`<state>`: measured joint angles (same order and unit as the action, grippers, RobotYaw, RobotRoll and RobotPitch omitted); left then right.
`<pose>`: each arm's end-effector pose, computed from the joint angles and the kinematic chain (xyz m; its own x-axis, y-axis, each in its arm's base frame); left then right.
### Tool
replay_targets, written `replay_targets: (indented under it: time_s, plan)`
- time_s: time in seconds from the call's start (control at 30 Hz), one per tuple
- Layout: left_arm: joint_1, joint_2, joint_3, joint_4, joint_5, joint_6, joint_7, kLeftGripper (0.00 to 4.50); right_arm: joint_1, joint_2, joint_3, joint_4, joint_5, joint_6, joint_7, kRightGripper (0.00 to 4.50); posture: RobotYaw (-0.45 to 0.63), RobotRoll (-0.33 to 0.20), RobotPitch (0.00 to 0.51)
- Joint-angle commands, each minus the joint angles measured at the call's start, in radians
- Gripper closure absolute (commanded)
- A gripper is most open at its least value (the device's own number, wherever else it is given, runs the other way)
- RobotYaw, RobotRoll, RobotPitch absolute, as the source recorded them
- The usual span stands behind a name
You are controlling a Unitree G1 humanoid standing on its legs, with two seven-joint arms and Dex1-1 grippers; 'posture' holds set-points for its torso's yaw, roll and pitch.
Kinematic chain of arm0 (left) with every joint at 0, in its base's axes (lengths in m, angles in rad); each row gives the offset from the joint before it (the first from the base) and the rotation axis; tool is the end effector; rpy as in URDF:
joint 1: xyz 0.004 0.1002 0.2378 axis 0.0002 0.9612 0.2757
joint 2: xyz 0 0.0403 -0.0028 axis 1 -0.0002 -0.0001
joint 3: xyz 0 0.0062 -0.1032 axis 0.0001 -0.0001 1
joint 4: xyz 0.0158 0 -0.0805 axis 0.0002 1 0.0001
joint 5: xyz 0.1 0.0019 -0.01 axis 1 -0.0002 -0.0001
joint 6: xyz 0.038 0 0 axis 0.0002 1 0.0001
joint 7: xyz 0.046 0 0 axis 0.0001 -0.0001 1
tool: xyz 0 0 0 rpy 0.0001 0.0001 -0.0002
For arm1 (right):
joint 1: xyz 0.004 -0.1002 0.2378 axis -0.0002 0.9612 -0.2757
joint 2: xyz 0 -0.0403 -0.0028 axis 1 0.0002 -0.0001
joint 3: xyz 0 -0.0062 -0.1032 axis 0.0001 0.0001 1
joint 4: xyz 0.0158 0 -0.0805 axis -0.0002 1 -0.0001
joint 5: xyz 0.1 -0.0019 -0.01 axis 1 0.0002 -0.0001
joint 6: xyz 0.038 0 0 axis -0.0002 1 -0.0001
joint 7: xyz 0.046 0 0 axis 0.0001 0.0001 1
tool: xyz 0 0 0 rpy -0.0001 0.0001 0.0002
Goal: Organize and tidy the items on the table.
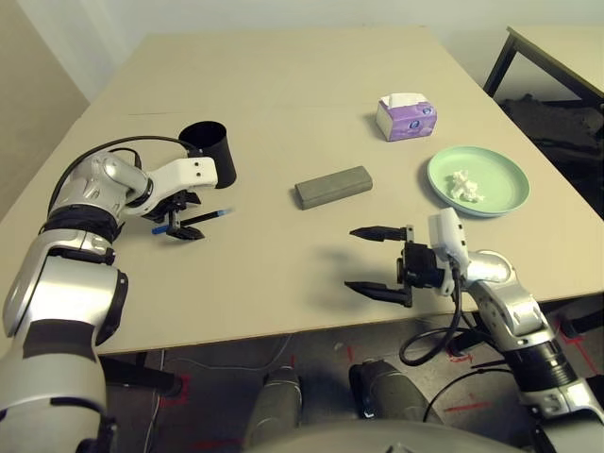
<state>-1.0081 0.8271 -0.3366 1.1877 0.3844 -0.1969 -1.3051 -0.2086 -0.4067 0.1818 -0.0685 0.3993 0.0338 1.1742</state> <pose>0.3227 0.3256 0.1888 0.3494 -0.2573 -0.9010 0.9128 0.3104 0.2654 0.2379 -0.1739 0.0994 0.1438 0.9894 0.0180 -0.9768 0.1448 -0.1578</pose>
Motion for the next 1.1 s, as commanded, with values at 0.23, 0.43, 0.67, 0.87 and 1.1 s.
replay_targets:
  time_s: [0.23,0.43,0.67,0.87,1.1]
  plan:
    - [0.010,0.012,0.015,0.020,-0.011,-0.028,-0.005,4.41,0.004,-0.004,0.014,-0.007,0.002,0.014,0.003,0.00,-0.12,0.000,0.086]
    - [0.020,0.041,0.066,-0.023,-0.072,-0.032,-0.067,4.41,-0.012,-0.003,-0.002,0.003,0.014,0.027,0.000,0.00,-0.11,0.000,0.088]
    - [0.233,0.079,0.352,-0.367,-0.407,0.202,-0.127,4.41,-0.015,0.044,-0.072,0.007,0.025,0.061,-0.145,0.00,-0.08,0.000,0.098]
    - [0.543,0.027,0.644,-0.812,-0.655,0.428,0.095,4.41,-0.023,0.084,-0.106,0.040,-0.028,0.031,-0.290,0.00,-0.05,0.000,0.104]
    - [0.643,-0.128,0.816,-1.065,-0.768,0.571,0.471,4.41,-0.020,0.094,-0.089,0.070,-0.066,-0.003,-0.333,0.00,-0.02,0.000,0.102]
